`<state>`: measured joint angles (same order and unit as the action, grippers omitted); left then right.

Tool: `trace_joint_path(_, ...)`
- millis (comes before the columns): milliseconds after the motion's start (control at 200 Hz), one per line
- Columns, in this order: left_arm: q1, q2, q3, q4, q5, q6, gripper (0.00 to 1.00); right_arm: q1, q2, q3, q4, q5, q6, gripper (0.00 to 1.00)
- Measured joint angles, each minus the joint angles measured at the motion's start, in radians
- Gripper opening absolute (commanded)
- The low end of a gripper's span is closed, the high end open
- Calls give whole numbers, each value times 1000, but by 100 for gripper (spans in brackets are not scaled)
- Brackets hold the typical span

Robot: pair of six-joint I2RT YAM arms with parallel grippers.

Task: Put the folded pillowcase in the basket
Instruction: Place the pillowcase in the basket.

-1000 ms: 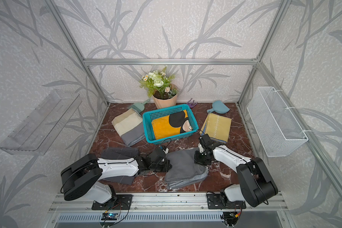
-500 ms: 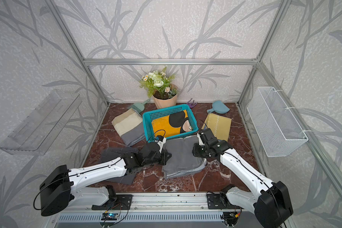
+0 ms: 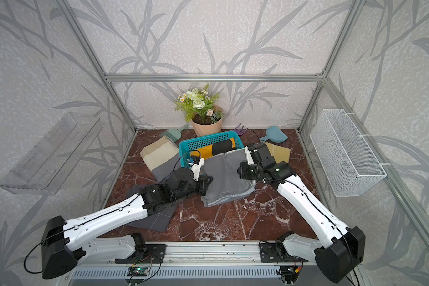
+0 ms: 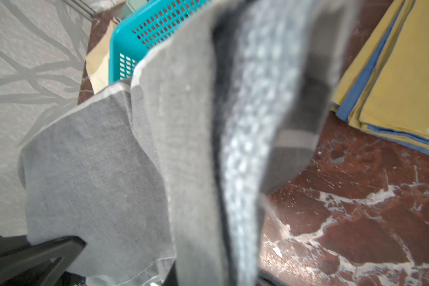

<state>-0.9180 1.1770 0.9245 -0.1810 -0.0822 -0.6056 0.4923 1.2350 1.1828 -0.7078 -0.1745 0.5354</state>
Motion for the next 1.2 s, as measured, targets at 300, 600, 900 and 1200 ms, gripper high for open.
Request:
trace_joint_path(300,213,51,33,19,19,84,0,-37,265,221,27,19,-88,0)
trace_joint_path(600,373,215,128,108,100,141,0,-62,543,512,40,37,-140,0)
trace_joint_path(900,480,402,217,178,190,161,0,-88,797,697,49,37,-159,0)
trace_joint_path(1200,513,529,240,192,243,159,0,-97,938,780,5,35,-177,0)
